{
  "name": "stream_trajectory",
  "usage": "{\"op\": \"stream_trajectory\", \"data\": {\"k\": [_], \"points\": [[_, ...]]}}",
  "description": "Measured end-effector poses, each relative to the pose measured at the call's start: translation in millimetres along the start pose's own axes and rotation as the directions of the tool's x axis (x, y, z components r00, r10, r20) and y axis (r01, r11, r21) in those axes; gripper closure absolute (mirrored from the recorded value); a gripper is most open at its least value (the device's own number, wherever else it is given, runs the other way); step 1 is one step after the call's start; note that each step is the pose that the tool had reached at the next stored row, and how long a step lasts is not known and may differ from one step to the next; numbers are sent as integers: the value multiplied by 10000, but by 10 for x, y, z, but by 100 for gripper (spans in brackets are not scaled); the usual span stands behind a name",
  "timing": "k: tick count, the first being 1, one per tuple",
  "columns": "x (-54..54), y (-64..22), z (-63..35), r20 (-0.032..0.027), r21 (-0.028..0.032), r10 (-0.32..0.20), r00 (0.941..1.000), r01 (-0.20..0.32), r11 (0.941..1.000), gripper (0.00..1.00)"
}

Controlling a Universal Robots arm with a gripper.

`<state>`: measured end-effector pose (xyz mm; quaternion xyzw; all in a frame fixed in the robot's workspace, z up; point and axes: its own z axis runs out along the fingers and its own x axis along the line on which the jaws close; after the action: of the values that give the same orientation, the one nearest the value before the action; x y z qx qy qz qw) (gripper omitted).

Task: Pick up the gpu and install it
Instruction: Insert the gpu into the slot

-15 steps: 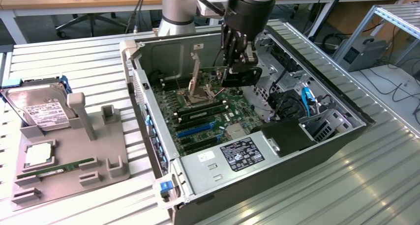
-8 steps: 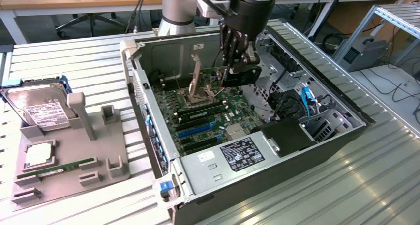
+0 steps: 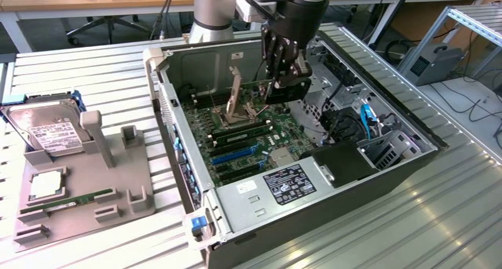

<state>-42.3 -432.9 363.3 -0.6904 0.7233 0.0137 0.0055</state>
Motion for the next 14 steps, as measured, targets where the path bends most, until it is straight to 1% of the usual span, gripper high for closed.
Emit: {"op": "stream_trajectory", "data": {"k": [5, 14], "points": [[0, 0, 1, -3, -7, -295, 9996, 295, 9996, 73], [0, 0, 1, -8, -21, -802, 9968, 802, 9968, 73]]}}
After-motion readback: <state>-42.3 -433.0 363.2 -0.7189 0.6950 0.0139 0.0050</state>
